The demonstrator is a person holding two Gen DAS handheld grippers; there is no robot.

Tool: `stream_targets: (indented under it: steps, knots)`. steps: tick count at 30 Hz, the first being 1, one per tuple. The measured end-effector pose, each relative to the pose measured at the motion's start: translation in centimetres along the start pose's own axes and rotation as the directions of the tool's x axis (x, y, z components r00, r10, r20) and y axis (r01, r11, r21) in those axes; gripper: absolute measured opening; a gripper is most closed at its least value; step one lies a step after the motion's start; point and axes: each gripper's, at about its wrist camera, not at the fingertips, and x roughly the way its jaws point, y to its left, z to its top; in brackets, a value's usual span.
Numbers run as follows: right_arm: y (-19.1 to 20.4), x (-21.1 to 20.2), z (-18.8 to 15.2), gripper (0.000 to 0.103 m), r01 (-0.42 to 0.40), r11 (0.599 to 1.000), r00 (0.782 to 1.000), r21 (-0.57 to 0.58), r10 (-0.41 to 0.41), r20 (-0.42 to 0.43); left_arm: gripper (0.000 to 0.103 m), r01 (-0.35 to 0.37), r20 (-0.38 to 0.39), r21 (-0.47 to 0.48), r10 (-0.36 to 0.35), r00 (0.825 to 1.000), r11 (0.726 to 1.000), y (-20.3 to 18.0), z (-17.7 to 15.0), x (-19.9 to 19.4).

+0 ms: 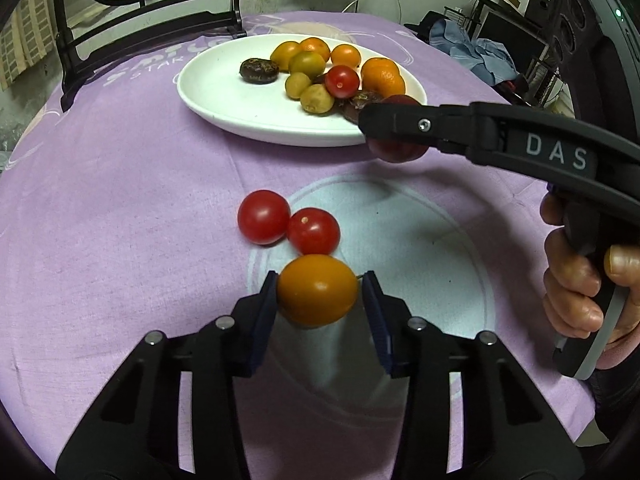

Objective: Organize fruits
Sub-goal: 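Grasp a large dark red tomato with the right tool while the left grasps an orange tomato, then carry the orange tomato with the left tool while the right carries the dark red tomato to the plate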

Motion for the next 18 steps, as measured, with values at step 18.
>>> stream_targets:
  steps: [18]
  knots:
    - [-0.4, -2.1, 1.2, 0.04, -0.019, 1.0, 0.994, 0.009, 0.018, 0.108, 0.04, 0.188, 0.155, -0.126, -0.168, 0.974, 0.974, 2.3, -0.4, -4.2]
